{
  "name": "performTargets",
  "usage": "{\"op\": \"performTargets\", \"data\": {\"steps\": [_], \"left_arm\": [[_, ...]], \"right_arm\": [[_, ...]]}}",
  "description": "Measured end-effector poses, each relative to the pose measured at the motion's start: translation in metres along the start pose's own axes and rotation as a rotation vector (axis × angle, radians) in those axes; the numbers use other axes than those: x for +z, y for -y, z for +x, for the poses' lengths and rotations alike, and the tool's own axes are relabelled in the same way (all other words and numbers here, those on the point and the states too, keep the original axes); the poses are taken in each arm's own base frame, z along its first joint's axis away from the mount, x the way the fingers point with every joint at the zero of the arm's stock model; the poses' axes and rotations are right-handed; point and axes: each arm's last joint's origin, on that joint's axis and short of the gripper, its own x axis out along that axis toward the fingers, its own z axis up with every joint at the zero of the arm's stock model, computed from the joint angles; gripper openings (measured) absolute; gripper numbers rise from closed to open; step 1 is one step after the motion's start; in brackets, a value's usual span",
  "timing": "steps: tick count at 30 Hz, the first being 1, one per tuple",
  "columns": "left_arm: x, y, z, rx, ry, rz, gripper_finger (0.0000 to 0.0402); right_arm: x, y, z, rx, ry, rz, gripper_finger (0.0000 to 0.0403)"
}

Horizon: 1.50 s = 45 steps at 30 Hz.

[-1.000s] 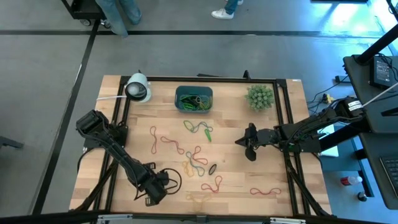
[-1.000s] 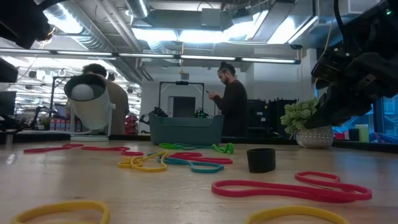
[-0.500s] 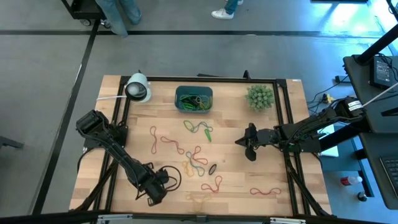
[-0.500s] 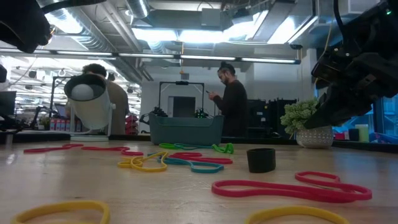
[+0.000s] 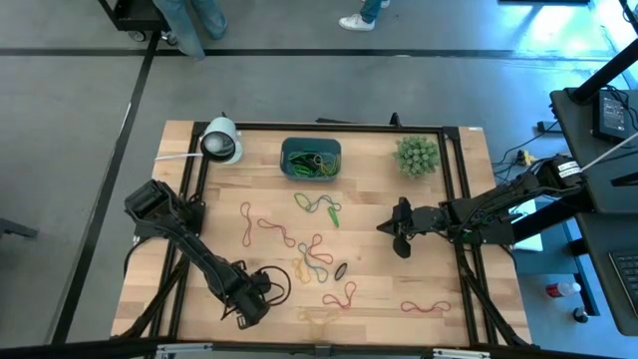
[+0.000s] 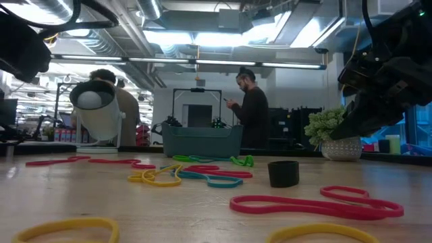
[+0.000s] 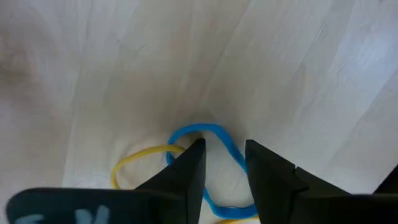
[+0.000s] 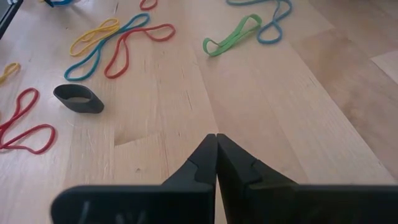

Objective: Pick and place rubber bands into bin
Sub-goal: Put the blue rubber band into the blue bin

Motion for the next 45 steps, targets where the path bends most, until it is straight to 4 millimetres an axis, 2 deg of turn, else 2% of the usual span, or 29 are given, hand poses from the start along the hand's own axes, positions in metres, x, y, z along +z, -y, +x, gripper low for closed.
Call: {"op": "performTargets", "data": {"steps": [3, 6, 12, 21, 28, 32, 36, 40, 45], "left_arm": [[0.003, -0.002, 0.001, 0.003, -0.016, -0.008, 0.0075], [0.006, -0.005, 0.0, -0.001, -0.024, -0.021, 0.0019], [0.014, -0.009, -0.011, -0.04, -0.021, -0.02, 0.0002], [0.02, -0.023, -0.067, -0.099, 0.207, -0.021, 0.0001], [0.034, -0.047, -0.107, -0.05, 0.459, 0.055, 0.0002], [0.055, -0.071, -0.123, 0.018, 0.55, 0.062, 0.0001], [0.085, -0.104, -0.129, 0.113, 0.575, 0.061, 0.0001], [0.114, -0.145, -0.135, 0.164, 0.557, 0.061, 0.0001], [0.147, -0.206, -0.148, 0.224, 0.627, 0.019, 0.0001]], "right_arm": [[0.0, 0.0, 0.0, 0.0, 0.0, 0.0, 0.0012], [0.0, 0.0, 0.0, 0.0, 0.0, 0.0, 0.0012], [0.0, 0.0, 0.0, 0.0, 0.0, 0.0, 0.0012], [0.0, 0.0, 0.0, 0.0, 0.001, -0.001, 0.0012], [0.0, 0.0, 0.0, 0.001, 0.002, -0.004, 0.0012], [0.0, 0.0, 0.0, 0.001, 0.003, -0.005, 0.0012], [0.0, 0.0, 0.0, 0.001, 0.004, -0.007, 0.0012], [0.001, 0.0, 0.0, 0.002, 0.006, -0.029, 0.0012], [0.001, 0.0, 0.0, 0.002, 0.006, -0.036, 0.0012]]}}
